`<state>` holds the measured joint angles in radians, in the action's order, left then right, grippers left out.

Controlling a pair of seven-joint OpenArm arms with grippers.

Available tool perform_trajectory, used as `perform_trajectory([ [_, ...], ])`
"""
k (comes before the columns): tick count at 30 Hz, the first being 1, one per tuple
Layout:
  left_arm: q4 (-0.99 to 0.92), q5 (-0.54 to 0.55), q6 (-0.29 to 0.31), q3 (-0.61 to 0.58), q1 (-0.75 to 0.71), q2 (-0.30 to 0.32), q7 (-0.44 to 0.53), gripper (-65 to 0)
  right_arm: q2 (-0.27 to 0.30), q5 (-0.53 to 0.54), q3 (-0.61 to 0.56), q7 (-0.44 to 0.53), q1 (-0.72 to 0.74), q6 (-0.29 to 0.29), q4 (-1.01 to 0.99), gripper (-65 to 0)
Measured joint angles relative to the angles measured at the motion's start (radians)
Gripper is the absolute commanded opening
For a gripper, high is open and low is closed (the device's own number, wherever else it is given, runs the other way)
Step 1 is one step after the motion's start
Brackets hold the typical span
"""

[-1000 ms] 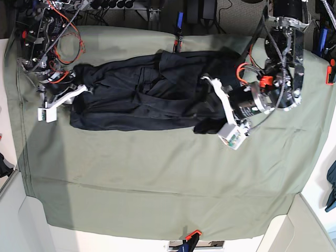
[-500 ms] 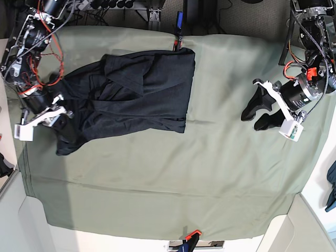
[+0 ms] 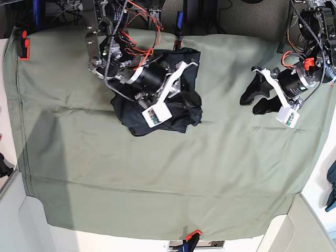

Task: Fold the T-shirt properly
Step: 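Grasp the right-gripper end and fold it over onto the shirt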

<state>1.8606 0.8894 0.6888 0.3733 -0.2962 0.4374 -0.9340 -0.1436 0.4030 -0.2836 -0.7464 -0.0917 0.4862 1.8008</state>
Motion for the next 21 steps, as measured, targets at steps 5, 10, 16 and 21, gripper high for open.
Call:
perform_trajectory([
  [5, 0.000, 0.019, 0.000, 0.000, 0.000, 0.000, 0.000, -30.6, 0.000, -0.013, -0.069, 0.002, 0.000, 0.001, -0.008, -35.3],
  [10, 0.000, 0.019, 0.000, 0.000, 0.000, 0.000, -0.009, -30.6, 0.005, -0.014, -0.069, 0.003, 0.004, 0.001, -0.007, -34.2],
  [16, 0.000, 0.020, 0.000, 0.000, 0.000, 0.000, -0.009, -30.6, 0.005, -0.089, -0.064, 0.004, 0.004, 0.023, 0.077, -34.2],
  [21, 0.000, 0.021, 0.000, 0.000, 0.000, 0.000, -0.009, -30.6, 0.002, -0.246, 0.050, 0.009, 0.038, -0.127, 0.171, -51.1],
])
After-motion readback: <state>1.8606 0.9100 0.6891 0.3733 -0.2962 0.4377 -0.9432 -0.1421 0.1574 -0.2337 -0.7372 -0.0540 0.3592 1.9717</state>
